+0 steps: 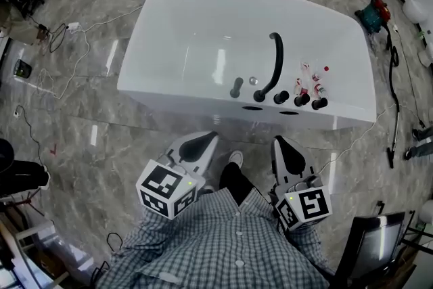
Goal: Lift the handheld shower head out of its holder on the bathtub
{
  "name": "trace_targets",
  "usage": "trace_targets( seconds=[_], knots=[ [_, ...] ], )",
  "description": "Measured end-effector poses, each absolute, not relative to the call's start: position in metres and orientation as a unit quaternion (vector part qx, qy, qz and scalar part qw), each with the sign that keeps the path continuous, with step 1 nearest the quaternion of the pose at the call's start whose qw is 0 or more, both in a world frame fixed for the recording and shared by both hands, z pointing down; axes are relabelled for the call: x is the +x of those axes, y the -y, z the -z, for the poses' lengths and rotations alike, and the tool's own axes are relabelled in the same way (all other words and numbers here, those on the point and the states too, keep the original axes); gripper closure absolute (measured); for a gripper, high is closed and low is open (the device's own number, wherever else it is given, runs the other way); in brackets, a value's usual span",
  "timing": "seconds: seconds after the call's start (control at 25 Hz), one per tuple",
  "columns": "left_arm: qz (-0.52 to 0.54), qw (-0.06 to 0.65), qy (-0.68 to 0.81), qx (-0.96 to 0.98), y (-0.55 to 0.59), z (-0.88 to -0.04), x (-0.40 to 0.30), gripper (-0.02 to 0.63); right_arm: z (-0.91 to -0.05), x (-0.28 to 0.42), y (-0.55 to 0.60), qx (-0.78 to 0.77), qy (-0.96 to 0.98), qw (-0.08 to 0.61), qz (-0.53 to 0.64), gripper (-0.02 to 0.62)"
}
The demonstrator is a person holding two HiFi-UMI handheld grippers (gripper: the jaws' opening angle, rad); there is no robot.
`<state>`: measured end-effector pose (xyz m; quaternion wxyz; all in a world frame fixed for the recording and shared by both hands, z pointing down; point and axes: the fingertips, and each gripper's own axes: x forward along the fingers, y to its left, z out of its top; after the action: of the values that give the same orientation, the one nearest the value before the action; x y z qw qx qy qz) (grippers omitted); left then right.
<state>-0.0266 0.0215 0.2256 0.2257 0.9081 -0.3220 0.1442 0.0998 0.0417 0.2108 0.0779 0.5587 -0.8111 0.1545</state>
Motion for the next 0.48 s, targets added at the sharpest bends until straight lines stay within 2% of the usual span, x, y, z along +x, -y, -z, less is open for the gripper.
trace_targets(
  seconds=[0.28, 0.48],
  knots=[
    [-0.152, 0.221, 0.343, 0.9, 0.056, -0.231, 0.018, 0.597, -0.224, 0.141, 0.041, 0.531, 0.825, 0.086, -0.169, 0.58],
    [-0.145, 0.233, 0.383, 0.882, 0.092, -0.244, 0.028, 0.597, -0.243, 0.165, 0.082, 0.51, 0.836, 0.116, -0.168, 0.58]
  ],
)
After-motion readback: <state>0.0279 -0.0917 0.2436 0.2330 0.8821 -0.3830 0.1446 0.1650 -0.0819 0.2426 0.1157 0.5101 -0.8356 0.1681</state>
